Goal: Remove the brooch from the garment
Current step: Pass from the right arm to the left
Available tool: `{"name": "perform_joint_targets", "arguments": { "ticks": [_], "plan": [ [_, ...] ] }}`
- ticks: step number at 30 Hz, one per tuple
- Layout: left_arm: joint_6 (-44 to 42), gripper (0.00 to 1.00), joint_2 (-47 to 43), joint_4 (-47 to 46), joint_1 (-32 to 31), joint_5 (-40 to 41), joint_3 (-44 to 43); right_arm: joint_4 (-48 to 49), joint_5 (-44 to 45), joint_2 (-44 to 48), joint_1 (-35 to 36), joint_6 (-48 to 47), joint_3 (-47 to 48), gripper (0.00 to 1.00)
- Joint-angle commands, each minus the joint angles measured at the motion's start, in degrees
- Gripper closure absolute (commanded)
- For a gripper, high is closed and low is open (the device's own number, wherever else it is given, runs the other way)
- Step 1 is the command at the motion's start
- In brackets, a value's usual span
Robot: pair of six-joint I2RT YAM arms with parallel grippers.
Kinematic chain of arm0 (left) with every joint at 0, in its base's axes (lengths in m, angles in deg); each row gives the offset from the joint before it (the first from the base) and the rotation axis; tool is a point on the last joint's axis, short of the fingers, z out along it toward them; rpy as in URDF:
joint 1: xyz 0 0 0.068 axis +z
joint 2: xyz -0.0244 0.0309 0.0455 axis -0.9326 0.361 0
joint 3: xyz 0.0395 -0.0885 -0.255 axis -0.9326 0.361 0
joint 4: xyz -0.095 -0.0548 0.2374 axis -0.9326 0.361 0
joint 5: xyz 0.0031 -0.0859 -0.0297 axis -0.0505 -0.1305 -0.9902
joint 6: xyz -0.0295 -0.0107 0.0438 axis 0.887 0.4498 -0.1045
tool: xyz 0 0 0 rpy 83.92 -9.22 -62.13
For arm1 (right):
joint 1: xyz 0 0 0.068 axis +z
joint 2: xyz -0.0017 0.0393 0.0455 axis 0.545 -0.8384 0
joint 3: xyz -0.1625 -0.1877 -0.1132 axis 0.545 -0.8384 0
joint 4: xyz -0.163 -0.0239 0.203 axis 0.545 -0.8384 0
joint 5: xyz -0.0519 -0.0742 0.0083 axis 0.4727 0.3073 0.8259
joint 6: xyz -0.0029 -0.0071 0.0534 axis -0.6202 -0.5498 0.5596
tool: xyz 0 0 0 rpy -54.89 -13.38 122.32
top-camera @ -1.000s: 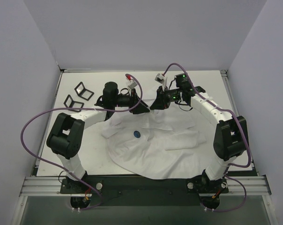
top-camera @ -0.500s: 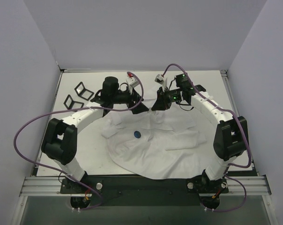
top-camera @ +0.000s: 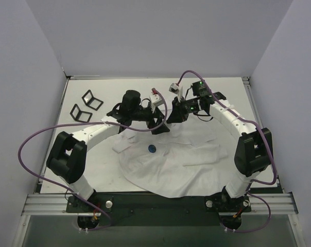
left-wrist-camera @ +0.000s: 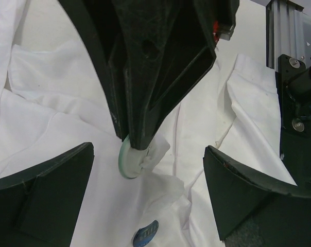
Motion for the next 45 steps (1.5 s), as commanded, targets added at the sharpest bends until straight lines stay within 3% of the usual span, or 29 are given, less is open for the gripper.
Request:
{"name": "perform_joint_targets", "arguments": {
  "ticks": [1,9,27,37,45],
  "plan": [
    [-0.7,0.03,-0.6,-3.5,-1.2,2.2,0.0,-0.6,-4.4,0.5,0.6,-1.6,0.3,1.00],
    [1.9,0.04,-0.9,-7.7,-0.8,1.5,3.1,-0.4,-5.6,1.5,0.6,-1.4,-0.2,1.00],
    [5.6,0.35,-1.1,-12.5,1.1,-1.7,6.1,-0.1,-7.6,0.9,-0.5,-0.5,-0.3,1.00],
    [6.7,0.38,-0.8,-13.6,1.1,-2.0,6.5,0.8,-7.3,0.8,-0.4,0.0,-0.5,1.00],
    [6.9,0.51,-0.6,-13.7,1.1,-2.1,6.6,1.0,-6.6,1.3,-0.4,0.0,-0.8,1.00]
  ]
}}
